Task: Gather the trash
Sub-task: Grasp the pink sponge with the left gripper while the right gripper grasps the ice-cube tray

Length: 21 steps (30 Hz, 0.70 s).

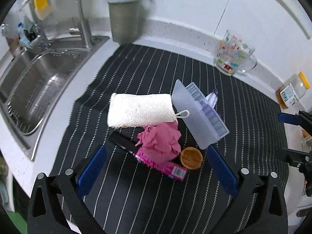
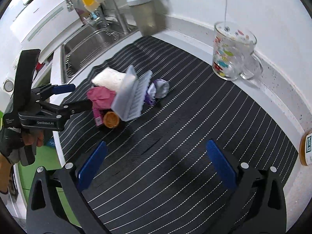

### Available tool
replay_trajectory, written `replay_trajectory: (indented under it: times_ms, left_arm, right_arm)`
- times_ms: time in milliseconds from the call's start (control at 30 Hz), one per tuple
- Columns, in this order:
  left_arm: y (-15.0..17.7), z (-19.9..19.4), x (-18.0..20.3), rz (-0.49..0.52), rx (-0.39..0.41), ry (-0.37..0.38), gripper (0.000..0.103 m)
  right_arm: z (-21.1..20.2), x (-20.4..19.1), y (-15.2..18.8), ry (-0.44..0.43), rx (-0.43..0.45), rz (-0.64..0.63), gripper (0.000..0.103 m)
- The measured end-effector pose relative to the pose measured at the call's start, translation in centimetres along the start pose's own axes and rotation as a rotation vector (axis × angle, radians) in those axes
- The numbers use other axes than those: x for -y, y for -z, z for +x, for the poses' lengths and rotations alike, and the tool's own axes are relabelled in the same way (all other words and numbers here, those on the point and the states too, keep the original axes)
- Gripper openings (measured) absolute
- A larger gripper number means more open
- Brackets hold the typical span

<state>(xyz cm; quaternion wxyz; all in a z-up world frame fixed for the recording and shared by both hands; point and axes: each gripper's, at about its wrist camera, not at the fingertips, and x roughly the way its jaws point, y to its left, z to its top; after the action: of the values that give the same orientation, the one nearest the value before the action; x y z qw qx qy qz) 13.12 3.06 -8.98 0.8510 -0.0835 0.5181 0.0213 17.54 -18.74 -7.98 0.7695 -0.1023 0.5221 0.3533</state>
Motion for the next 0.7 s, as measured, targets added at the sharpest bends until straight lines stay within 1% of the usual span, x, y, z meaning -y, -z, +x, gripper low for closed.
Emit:
replay_trajectory:
  times_ms: [67, 133, 200, 233, 267, 333, 367, 400, 500, 700]
  left_arm:
    - [-0.2, 0.9, 0.0, 0.004, -0.013, 0.001, 0.097]
    - [-0.3, 1.6, -0.2, 0.003, -0.025, 0.005, 0.092]
    - [-0.3, 2.1, -0.3, -0.001, -0.038, 0.006, 0.078]
    - [-0.3, 2.4, -0.4, 0.000, -0.043, 0.006, 0.074]
    - [-0.3, 2.5, -0.4, -0.002, -0.046, 0.010, 0.066]
    - [-0.3, 2.7, -0.5, -0.006, -0.051, 0.022, 0.056]
    - [-0.2, 2.6, -0.5, -0.007, -0.049, 0.027, 0.045]
    - [-0.2, 2.6, -0.5, -0.007, -0.047, 0.032, 0.041]
    - [-0.3, 2.3, -0.3, -0.003, -0.037, 0.045, 0.037]
    - [0.0, 0.1, -0.3, -0.008, 0.006, 0.063, 0.035]
  right_arm:
    - [0.6, 0.5, -0.2, -0.001, -0.008, 0.013, 0.100]
    - [0.9, 0.7, -0.3, -0.003, -0.012, 0.016, 0.100]
    - [1.2, 0.8, -0.6, -0.005, -0.015, 0.019, 0.100]
    - [1.3, 0.9, -0.7, -0.008, -0.016, 0.020, 0.100]
    - [1.5, 0.9, -0.8, -0.010, -0.017, 0.020, 0.100]
    - [1.7, 0.8, -1.0, -0.014, -0.017, 0.016, 0.100]
    - [1.7, 0.7, -1.1, -0.015, -0.017, 0.015, 0.100]
    - [1.8, 0.6, -1.2, -0.016, -0.017, 0.013, 0.100]
    - [2.0, 0.2, -1.5, -0.021, -0.017, 0.004, 0.100]
    - [2.7, -1.3, -2.2, -0.033, -0.019, -0.021, 0.100]
